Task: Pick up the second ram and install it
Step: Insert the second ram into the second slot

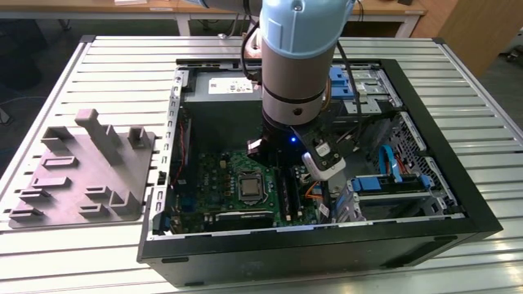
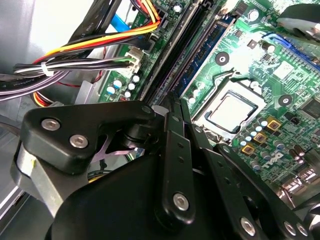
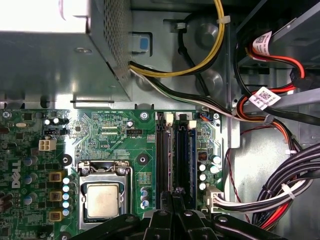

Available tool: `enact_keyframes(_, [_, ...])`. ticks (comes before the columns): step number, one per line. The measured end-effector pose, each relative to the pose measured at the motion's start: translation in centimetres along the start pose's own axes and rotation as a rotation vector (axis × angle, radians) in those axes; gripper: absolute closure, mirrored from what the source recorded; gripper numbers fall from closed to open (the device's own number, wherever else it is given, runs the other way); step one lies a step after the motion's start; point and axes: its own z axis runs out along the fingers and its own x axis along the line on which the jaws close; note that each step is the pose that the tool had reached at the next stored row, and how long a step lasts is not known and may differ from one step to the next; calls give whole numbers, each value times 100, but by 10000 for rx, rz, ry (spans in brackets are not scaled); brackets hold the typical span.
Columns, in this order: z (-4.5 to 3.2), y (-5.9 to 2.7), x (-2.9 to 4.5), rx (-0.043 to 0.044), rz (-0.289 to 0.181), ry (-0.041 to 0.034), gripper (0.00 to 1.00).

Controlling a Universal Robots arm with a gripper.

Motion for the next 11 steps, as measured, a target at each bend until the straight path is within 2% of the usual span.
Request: enact_keyframes(11, [7,-11,0,-1,0,-1,88])
